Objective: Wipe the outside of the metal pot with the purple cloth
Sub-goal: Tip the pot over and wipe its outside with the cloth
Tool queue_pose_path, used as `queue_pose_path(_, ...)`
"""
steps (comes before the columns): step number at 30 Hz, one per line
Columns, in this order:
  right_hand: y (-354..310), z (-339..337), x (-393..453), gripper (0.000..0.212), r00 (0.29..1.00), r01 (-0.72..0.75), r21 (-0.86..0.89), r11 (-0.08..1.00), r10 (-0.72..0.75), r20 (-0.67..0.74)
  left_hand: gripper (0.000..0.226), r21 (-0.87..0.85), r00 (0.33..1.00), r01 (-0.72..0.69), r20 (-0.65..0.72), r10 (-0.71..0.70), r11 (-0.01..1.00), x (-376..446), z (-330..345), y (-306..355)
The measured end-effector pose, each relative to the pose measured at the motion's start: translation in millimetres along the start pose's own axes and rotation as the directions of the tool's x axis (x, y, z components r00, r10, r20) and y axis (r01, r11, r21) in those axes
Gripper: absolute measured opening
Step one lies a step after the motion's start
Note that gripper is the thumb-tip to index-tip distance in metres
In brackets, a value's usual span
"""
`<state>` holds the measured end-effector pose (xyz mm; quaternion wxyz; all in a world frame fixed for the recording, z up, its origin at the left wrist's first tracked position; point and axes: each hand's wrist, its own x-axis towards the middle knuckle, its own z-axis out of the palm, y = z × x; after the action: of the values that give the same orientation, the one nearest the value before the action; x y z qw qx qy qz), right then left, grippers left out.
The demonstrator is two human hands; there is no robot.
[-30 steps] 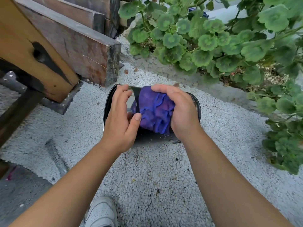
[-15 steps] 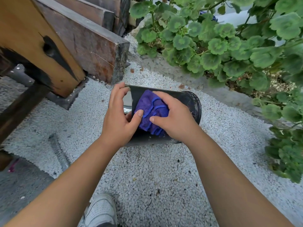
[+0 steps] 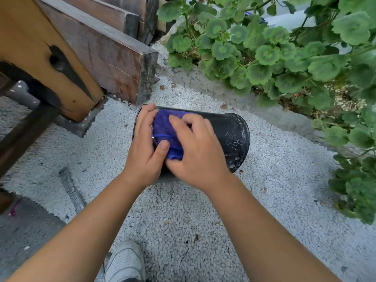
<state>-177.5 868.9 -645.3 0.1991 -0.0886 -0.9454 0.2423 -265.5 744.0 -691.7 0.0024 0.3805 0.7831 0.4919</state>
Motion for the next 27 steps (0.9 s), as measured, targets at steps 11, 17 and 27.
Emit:
queue_pose_path(11, 15, 34, -5, 0.044, 0.978, 0.157, -0.013, 0.987, -0.157, -0.14, 0.092, -0.024, 0.998, -0.06, 0.035, 0.061, 0.998, -6, -1, 0)
queue_pose_path(17, 50, 28, -7, 0.037, 0.968, -0.117, -0.056, 0.992, 0.101, -0.229, 0.09, -0.011, 1.0, -0.007, 0.018, 0.007, 1.0, -8, -4, -6)
queue_pose_path(27, 99, 12, -26, 0.04, 0.954, -0.243, -0.172, 0.955, 0.204, -0.218, 0.069, -0.37, 0.96, 0.276, 0.063, -0.272, 0.887, -40, -4, -6)
